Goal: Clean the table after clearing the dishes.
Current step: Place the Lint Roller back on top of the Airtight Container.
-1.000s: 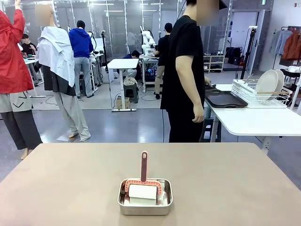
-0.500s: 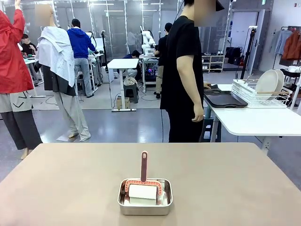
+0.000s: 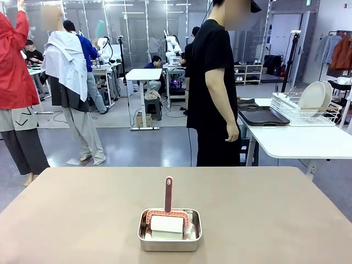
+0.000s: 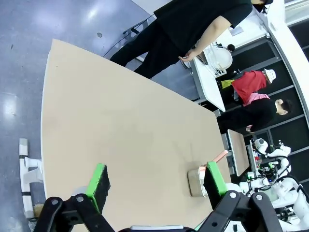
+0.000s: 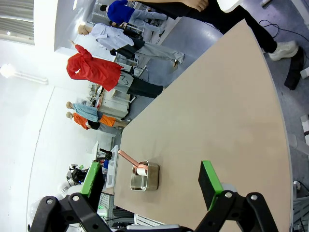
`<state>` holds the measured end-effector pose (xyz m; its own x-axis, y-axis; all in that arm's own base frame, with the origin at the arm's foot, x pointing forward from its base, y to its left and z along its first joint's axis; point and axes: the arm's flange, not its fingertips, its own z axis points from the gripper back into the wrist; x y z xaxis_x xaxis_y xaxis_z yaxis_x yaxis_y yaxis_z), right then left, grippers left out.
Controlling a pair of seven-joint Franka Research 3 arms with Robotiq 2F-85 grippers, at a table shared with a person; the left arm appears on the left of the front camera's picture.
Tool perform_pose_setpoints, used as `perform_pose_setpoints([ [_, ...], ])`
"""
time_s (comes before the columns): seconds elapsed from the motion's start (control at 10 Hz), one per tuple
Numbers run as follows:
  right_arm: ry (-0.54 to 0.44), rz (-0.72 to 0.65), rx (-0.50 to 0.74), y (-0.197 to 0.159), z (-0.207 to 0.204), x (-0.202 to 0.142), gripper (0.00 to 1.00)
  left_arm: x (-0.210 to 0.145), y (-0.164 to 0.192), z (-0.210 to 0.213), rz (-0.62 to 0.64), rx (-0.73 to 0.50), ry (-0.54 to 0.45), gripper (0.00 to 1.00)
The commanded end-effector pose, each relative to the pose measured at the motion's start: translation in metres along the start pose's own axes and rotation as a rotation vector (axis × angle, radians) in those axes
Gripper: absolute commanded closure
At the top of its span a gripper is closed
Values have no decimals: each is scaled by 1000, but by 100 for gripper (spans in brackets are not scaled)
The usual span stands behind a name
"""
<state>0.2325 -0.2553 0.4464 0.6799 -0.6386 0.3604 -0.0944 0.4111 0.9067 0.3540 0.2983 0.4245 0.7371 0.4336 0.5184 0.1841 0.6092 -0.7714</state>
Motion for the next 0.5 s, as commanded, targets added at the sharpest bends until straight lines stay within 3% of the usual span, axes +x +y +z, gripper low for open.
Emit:
perform_pose_setpoints([
  [0.0, -11, 6, 3, 2, -1, 1, 0, -3, 1, 3, -6, -10, 10, 0],
  [0.4, -11, 6, 3, 2, -1, 1, 0, -3, 1, 3, -6, -10, 10, 0],
])
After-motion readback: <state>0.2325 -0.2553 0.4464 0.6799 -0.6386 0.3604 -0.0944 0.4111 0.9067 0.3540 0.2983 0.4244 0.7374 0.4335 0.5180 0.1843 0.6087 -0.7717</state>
